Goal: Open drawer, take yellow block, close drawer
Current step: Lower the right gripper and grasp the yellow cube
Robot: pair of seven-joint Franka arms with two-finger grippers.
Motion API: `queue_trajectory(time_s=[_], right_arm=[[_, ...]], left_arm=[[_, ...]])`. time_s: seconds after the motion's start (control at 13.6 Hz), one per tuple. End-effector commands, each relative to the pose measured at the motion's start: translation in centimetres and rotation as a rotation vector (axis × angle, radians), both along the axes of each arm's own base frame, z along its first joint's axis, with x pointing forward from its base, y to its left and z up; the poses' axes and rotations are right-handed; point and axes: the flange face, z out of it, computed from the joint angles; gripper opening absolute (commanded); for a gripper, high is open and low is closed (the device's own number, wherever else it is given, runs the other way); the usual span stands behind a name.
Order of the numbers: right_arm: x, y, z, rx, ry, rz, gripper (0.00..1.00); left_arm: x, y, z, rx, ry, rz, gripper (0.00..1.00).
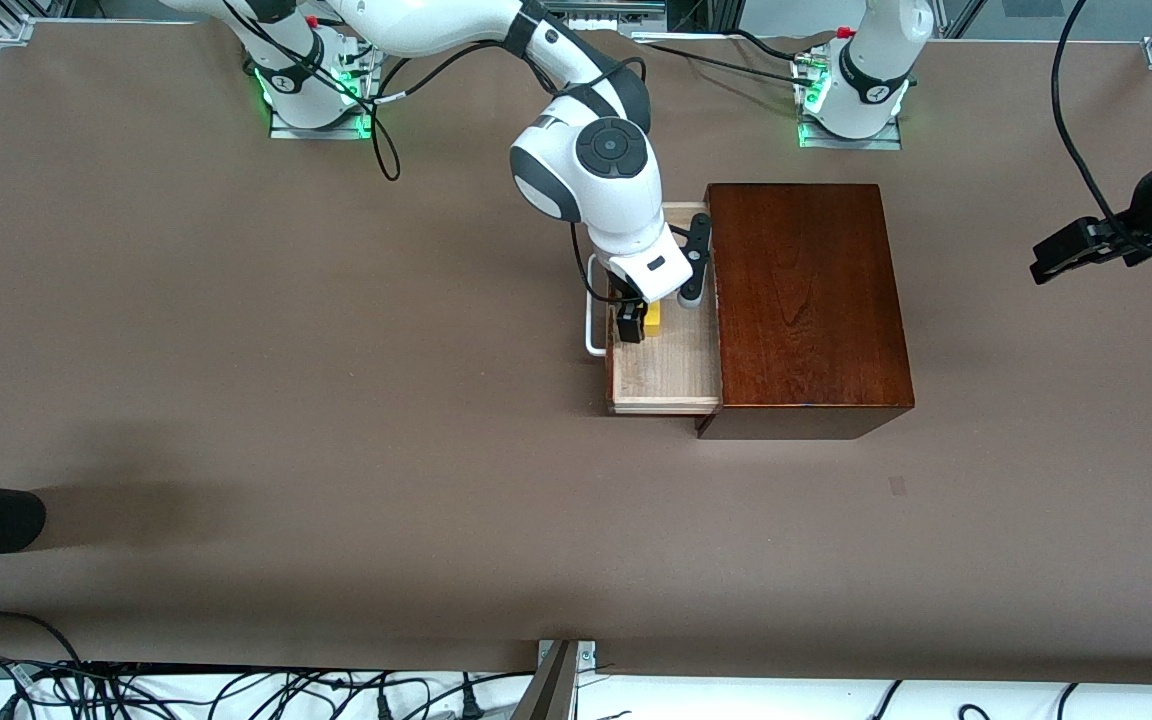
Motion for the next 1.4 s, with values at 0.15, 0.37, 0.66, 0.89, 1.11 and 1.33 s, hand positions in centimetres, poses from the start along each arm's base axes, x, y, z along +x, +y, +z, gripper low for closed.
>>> queue_trajectory(time_s=[0.15, 0.37, 0.66, 0.89, 1.11, 1.33], right_arm=[[0.7, 0.3, -1.7, 0.004, -0.026, 0.014, 1.00], [0.5, 0.8, -3.4, 0.005, -0.037, 0.020, 1.00], [0.7, 0.7, -3.8, -0.002, -0.038, 0.024, 0.46], [0.2, 1.0, -3.7, -0.023, -0.051, 0.031, 0.00], [0.2, 0.8, -3.2, -0.045, -0.037, 0.021, 0.00], [-0.5, 1.2, -0.7, -0.099, 0.008, -0.019, 0.00]], left_arm=[[-0.7, 0.0, 0.5, -0.023, -0.008, 0.002, 1.00], [-0.7, 0.0, 0.5, -0.023, -0.008, 0.002, 1.00], [-0.7, 0.0, 0.5, -0.021, -0.008, 0.001, 1.00], [-0.7, 0.0, 0.5, -0.021, -0.008, 0.001, 1.00], [-0.7, 0.2, 0.6, -0.019, -0.008, 0.001, 1.00], [-0.8, 0.5, 0.7, -0.021, -0.011, 0.004, 1.00]])
